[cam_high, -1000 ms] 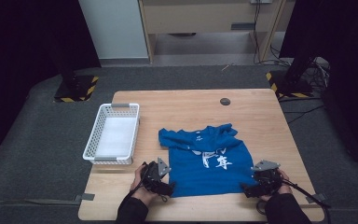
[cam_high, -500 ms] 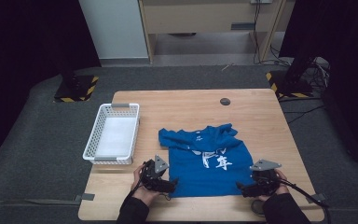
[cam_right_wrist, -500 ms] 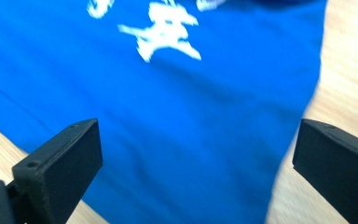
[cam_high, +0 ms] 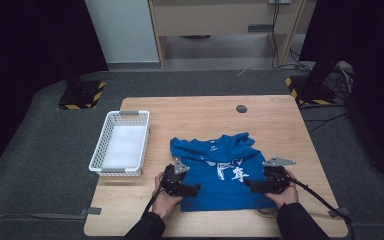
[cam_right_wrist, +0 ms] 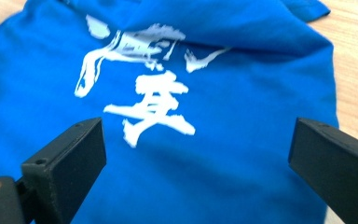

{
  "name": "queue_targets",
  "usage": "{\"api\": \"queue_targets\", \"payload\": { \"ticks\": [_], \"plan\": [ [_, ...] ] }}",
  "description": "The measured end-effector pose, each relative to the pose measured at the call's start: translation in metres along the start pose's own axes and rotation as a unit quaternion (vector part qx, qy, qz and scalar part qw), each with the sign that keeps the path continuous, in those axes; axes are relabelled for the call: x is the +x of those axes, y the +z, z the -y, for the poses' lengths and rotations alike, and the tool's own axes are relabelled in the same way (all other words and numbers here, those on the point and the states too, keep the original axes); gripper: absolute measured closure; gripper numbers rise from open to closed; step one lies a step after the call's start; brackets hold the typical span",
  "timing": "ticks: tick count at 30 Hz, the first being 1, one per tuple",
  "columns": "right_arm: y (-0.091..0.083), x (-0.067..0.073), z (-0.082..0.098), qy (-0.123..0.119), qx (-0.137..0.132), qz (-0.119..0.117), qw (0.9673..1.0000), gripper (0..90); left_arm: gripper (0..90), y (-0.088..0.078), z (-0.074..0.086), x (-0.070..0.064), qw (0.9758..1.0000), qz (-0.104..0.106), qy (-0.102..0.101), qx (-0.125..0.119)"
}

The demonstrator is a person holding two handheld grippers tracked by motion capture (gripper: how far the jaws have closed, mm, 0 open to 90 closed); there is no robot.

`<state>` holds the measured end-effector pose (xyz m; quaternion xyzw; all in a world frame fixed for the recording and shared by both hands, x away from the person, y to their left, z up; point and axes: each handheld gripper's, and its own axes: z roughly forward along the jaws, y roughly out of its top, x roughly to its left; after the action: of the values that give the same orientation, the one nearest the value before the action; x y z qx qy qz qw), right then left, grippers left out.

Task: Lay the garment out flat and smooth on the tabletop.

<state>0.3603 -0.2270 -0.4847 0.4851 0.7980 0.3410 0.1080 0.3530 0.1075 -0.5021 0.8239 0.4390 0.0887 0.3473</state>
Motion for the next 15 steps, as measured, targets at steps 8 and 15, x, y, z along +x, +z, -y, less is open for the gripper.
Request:
{"api": "queue_targets", "payload": {
  "ticks": [8, 15],
  "plan": [
    [0.021, 0.002, -0.007, -0.001, 0.014, 0.029, 0.9995, 4.5, 11.8, 0.01, 0.0, 0.002, 0.9999, -0.013, 0.008, 0.001],
    [0.033, 0.01, -0.009, -0.026, 0.071, 0.061, 0.9952, 0.8, 11.6, 0.011, 0.0, 0.002, 0.9997, -0.017, 0.015, 0.005]
  ]
}}
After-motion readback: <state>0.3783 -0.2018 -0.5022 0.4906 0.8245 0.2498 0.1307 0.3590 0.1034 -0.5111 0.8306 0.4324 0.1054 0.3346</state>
